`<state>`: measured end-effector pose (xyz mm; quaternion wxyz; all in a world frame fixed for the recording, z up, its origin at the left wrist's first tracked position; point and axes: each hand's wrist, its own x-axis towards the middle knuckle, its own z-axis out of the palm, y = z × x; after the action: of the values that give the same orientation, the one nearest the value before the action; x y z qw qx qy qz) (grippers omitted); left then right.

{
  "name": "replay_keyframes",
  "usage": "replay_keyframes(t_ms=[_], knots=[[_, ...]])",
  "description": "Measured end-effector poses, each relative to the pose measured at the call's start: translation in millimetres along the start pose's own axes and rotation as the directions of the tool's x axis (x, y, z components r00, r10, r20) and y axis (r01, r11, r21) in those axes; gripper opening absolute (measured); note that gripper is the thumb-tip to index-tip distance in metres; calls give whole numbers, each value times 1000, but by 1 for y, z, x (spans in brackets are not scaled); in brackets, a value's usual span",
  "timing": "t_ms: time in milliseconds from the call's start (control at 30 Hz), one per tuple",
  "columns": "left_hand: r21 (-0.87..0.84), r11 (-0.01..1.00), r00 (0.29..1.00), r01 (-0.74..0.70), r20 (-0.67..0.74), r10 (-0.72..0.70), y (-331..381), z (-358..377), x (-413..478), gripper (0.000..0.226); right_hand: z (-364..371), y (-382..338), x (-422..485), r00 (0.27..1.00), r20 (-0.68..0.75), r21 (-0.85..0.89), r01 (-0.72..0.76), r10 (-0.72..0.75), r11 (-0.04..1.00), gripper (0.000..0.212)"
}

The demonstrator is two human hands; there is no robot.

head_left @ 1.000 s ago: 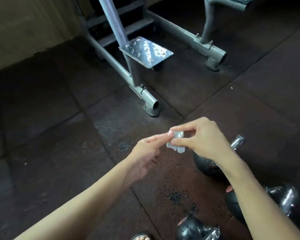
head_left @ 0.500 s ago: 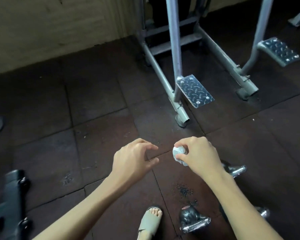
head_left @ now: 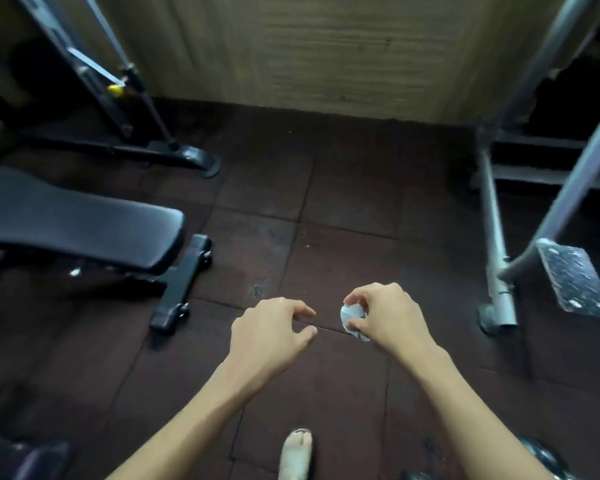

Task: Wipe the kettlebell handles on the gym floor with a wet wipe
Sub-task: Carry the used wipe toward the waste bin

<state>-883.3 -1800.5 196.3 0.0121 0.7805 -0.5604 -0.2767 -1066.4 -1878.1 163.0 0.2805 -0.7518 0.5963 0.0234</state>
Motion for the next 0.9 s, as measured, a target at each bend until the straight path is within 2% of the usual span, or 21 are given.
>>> replay_keyframes(t_ms=[200, 333, 500, 600, 767, 900], knots=[[-125, 955, 957, 270, -80, -281, -141, -63, -79, 33, 46, -163, -20, 952, 111, -67, 295, -286, 953, 35], [-205, 893, 889, 401, -148, -433, -240, -104, -144, 33, 84, -287, -51, 879, 180, -90, 461, -441, 883, 36], [-313, 791, 799, 525, -139, -585, -372, -126, -247, 32, 165, -438, -116, 752, 324, -123, 635, -574, 763, 36], [-375, 702, 719, 606, -121, -685, -448, -131, -317, 30, 214, -521, -163, 654, 409, -133, 733, -637, 667, 33], [-483, 499, 540, 720, -63, -839, -553, -123, -427, 31, 299, -630, -239, 487, 521, -80, 845, -701, 528, 34], [-575, 294, 371, 764, 18, -928, -621, -93, -512, 28, 388, -702, -318, 296, 652, -18, 927, -699, 376, 34]])
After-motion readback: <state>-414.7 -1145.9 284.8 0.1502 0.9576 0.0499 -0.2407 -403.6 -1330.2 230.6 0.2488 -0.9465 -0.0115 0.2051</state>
